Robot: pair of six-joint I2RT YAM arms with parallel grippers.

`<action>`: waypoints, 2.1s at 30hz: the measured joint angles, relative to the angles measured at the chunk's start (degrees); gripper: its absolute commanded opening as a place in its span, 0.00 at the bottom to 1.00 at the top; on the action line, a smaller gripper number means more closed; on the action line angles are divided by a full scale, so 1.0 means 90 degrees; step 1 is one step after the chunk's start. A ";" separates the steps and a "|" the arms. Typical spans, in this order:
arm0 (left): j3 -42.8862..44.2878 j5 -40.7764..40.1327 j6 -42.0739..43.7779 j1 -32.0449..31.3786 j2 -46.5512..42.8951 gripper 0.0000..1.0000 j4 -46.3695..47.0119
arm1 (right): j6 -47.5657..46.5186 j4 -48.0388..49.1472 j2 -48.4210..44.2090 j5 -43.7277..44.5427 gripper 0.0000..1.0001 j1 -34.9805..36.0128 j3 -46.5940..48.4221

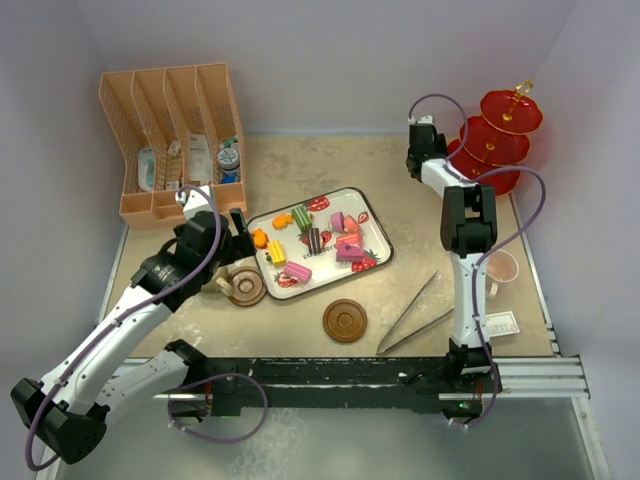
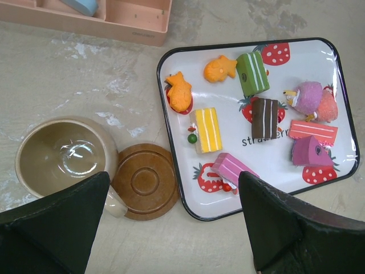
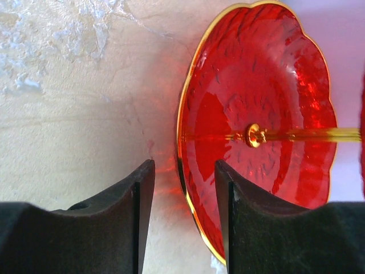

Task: Serve the afternoon tea
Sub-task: Move the desert table to the center of the board.

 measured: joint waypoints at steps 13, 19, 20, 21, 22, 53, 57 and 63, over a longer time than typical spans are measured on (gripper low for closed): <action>-0.0002 0.0041 0.0010 0.0000 0.0168 0.92 0.0078 | -0.0199 0.0092 0.0163 -0.0221 0.12 -0.0134 -0.0061; 0.0000 0.0126 0.0005 0.0000 0.0158 0.92 0.0085 | -0.0158 0.0090 -0.0238 -0.0515 0.00 -0.0119 -0.0629; 0.0000 0.0141 0.0002 0.0000 0.0141 0.92 0.0083 | -0.0124 0.0075 -0.0255 -0.0510 0.00 -0.0114 -0.0648; -0.0002 0.0151 -0.0005 0.0000 0.0117 0.92 0.0080 | -0.0083 0.0066 -0.0287 -0.0505 0.00 -0.0095 -0.0695; 0.0000 0.0158 -0.0010 0.0000 0.0080 0.92 0.0078 | -0.0056 0.0051 -0.0318 -0.0510 0.00 -0.0092 -0.0750; 0.0000 0.0136 -0.0066 0.0000 -0.0906 0.92 -0.0724 | 0.1001 -0.0998 -0.3179 -0.2157 0.06 0.1996 -0.3786; 0.0000 0.0141 -0.0066 0.0000 -0.0911 0.92 -0.0731 | 0.0988 -0.1005 -0.3247 -0.2283 0.15 0.1996 -0.3966; 0.0000 0.0146 -0.0066 0.0000 -0.0913 0.92 -0.0753 | 0.1088 -0.1093 -0.3259 -0.2635 0.30 0.1999 -0.4124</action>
